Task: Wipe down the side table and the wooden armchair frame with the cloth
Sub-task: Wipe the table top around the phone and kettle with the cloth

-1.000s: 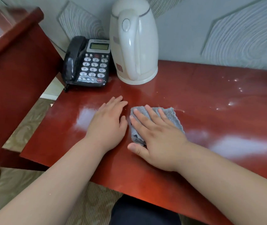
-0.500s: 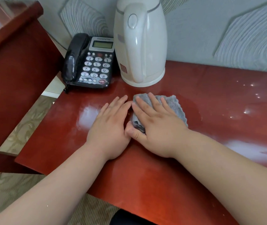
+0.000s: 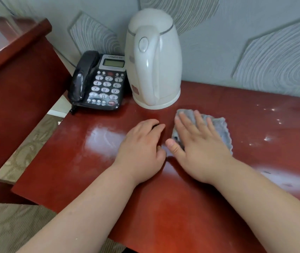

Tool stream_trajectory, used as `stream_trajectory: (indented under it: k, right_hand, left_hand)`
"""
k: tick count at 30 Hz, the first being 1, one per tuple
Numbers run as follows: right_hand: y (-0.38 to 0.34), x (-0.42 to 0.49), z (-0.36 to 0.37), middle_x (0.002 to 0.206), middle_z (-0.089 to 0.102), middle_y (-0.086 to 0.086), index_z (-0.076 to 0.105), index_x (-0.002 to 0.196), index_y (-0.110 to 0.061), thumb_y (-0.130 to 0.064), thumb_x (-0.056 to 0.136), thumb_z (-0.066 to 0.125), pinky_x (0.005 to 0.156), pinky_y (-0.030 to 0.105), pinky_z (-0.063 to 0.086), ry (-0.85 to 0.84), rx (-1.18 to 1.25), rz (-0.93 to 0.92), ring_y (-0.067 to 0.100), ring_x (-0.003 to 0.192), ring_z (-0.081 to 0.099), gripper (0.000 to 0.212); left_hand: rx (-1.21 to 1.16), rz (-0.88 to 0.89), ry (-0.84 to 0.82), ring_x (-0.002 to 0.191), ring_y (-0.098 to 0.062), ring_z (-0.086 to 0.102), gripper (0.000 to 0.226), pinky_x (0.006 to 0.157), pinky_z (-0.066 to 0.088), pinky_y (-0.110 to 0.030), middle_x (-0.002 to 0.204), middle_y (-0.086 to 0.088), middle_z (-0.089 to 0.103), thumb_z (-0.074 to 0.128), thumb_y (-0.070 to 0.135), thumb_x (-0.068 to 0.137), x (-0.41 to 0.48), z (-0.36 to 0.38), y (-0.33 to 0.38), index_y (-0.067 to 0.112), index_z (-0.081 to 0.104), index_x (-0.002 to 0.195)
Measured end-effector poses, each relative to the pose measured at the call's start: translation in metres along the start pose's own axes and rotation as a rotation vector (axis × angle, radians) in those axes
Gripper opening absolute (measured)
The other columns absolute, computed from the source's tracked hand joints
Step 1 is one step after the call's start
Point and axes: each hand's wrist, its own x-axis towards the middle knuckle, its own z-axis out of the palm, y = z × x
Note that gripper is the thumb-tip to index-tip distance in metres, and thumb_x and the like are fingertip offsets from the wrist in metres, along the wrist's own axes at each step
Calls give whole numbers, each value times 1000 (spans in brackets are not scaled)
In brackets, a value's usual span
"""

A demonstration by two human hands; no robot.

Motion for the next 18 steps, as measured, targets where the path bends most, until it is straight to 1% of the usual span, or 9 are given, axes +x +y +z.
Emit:
stream_trajectory:
  k: [2,5,7,9,11,13,15,18]
  right_hand:
    - [11,9,-3,169,-8,-10,0,162,-26,-79,80,-19,125,43,-9,-10,16,-79,17,153,-19,99]
    - [37,38,-11,169,-3,-11,3,162,-26,-74,85,-13,125,42,-7,-2,13,-108,16,155,-13,92]
    - [52,61,-15,169,0,-10,6,162,-26,-73,85,-13,125,42,-6,26,4,-79,17,155,-10,92]
    - [62,81,-19,170,1,-10,7,162,-26,-72,88,-9,125,42,-5,37,23,-28,17,155,-9,88]
    - [67,89,-22,170,1,-9,6,162,-25,-71,89,-6,125,42,-6,34,35,8,17,155,-8,87]
    - [63,78,-22,170,-2,-8,3,162,-25,-72,88,-8,125,42,-7,12,20,-11,16,155,-11,89]
    - [57,50,-19,169,-8,-10,-1,161,-26,-75,85,-11,125,42,-8,-16,13,-80,14,154,-16,92]
    - [52,20,-16,166,-15,-15,-6,160,-30,-76,84,-12,124,40,-9,-64,19,-140,10,152,-23,90]
  left_hand:
    - [-15,10,16,134,-30,51,60,118,37,-40,143,-12,58,54,23,81,16,3,6,4,61,137]
    - [-9,62,13,131,-31,53,61,116,38,-40,141,-14,60,48,25,80,38,9,18,1,62,135]
    - [-7,95,-9,134,-29,51,65,115,39,-41,143,-11,57,46,27,81,49,12,27,4,58,140]
    - [24,97,-33,139,-24,46,71,117,35,-40,151,-6,51,43,32,82,56,14,30,9,50,149]
    - [50,85,-55,144,-22,40,74,120,30,-38,158,-4,45,40,36,84,58,16,28,11,45,153]
    - [53,72,-71,147,-21,37,74,123,25,-37,161,-4,42,39,38,85,56,16,26,12,43,155]
    - [47,63,-76,149,-21,34,72,125,22,-36,162,-3,40,37,41,88,56,18,26,14,43,155]
    - [56,64,-78,149,-22,36,71,125,24,-38,163,-4,40,37,46,92,56,20,25,13,44,155]
